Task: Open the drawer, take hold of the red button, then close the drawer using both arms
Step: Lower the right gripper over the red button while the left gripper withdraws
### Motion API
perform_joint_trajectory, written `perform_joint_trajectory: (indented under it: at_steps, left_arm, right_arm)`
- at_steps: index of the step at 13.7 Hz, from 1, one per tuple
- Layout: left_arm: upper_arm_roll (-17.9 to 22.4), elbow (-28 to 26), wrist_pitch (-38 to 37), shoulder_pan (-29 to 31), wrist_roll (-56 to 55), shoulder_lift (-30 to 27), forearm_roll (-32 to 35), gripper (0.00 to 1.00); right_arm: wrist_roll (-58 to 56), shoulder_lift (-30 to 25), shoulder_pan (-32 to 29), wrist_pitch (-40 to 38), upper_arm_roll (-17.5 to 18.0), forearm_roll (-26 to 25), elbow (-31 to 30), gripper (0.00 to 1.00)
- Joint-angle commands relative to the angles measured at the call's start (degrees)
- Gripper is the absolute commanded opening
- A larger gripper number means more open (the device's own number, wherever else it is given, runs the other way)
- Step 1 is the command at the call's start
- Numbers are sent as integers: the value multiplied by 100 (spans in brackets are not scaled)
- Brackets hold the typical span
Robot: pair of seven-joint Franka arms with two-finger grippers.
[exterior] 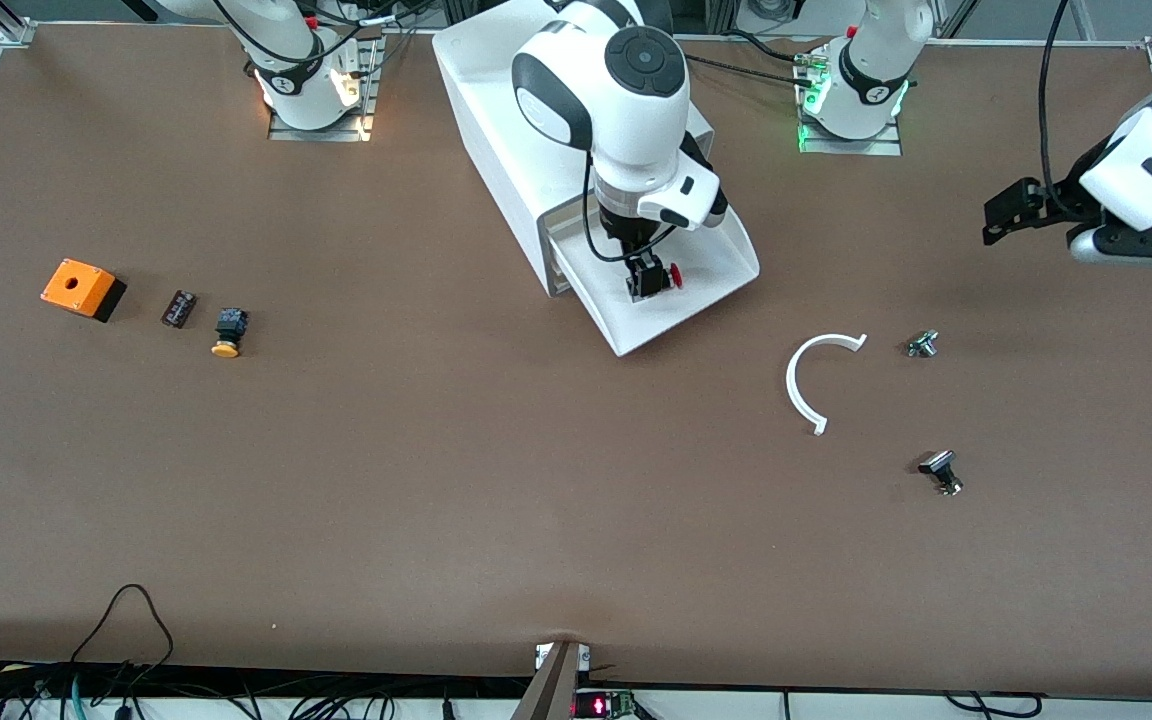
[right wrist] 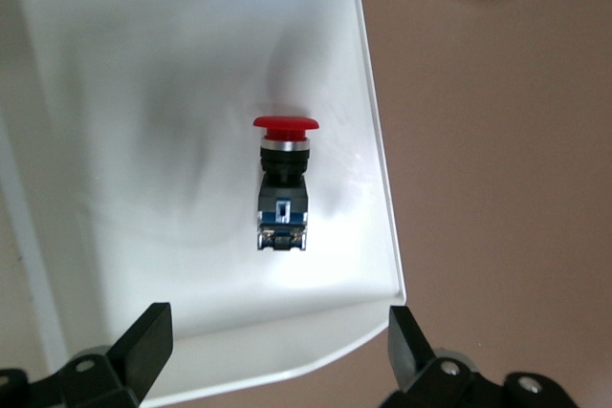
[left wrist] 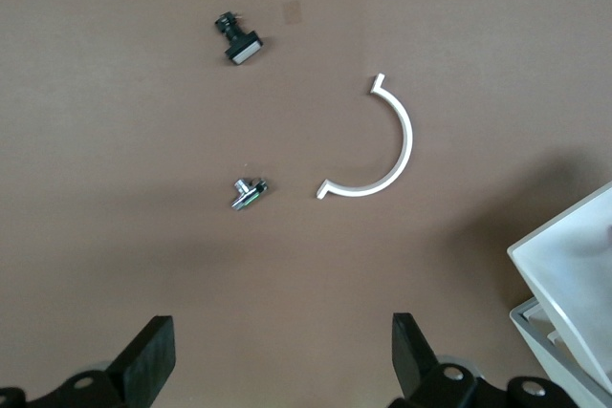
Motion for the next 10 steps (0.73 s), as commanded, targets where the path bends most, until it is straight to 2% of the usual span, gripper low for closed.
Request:
perform_joint_trajectory:
  at_steps: [1, 10]
  left_arm:
    - [34, 17, -117, 106, -307, -86, 159, 100]
    - [25, 61, 75, 467, -467, -68, 159, 100]
  right_arm:
    - [128, 288, -12, 99, -53, 203, 252, 100]
    - [472, 648, 15, 503, -26, 257, 252, 100]
